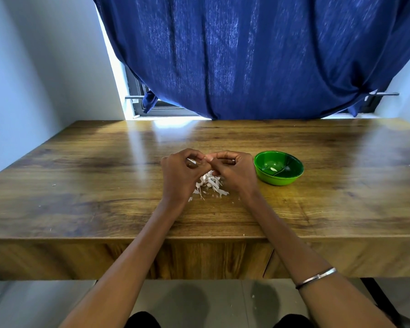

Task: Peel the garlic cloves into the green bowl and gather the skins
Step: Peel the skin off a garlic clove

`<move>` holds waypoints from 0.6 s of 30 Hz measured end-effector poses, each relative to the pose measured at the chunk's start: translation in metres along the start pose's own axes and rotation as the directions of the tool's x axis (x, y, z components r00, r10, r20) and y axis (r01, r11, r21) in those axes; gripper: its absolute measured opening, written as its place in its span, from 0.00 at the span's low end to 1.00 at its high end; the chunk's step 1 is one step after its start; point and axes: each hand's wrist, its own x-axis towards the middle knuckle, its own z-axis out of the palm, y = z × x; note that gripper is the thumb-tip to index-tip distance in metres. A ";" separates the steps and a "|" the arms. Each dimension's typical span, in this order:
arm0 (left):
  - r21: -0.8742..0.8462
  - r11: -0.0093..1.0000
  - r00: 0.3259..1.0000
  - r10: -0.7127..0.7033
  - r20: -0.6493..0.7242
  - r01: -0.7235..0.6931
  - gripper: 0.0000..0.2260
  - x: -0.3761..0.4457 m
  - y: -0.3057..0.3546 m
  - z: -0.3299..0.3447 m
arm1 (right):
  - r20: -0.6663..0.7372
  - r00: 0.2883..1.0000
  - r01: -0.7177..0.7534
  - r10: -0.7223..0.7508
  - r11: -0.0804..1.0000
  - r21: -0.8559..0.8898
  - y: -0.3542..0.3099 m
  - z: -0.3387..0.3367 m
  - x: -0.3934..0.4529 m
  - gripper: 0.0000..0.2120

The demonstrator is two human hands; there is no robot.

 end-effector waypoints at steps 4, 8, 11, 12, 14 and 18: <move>0.023 0.999 0.999 0.032 -0.006 -0.032 0.05 0.000 -0.003 0.000 | 0.001 1.000 -0.011 0.011 1.000 0.006 0.002 0.001 0.001 0.02; -0.138 0.989 0.998 -0.047 0.039 0.052 0.03 0.001 0.001 0.002 | -0.008 0.993 -0.119 0.121 0.983 0.140 0.000 0.000 0.002 0.02; -0.302 0.933 0.980 -0.171 0.103 0.195 0.03 0.004 0.006 0.005 | -0.003 0.984 -0.169 0.179 0.932 0.320 -0.004 -0.001 0.002 0.06; -0.328 0.917 0.972 -0.194 0.133 0.227 0.04 0.004 0.007 0.005 | 0.005 0.982 -0.178 0.188 0.922 0.343 -0.005 -0.002 0.002 0.06; -0.360 0.894 0.961 -0.214 0.176 0.265 0.05 0.006 0.007 0.005 | 0.027 0.983 -0.179 0.180 0.936 0.303 -0.004 -0.002 0.001 0.04; -0.397 0.869 0.950 -0.223 0.217 0.295 0.05 0.007 0.003 0.004 | 0.062 0.993 -0.109 0.097 0.968 0.228 -0.004 0.001 -0.002 0.05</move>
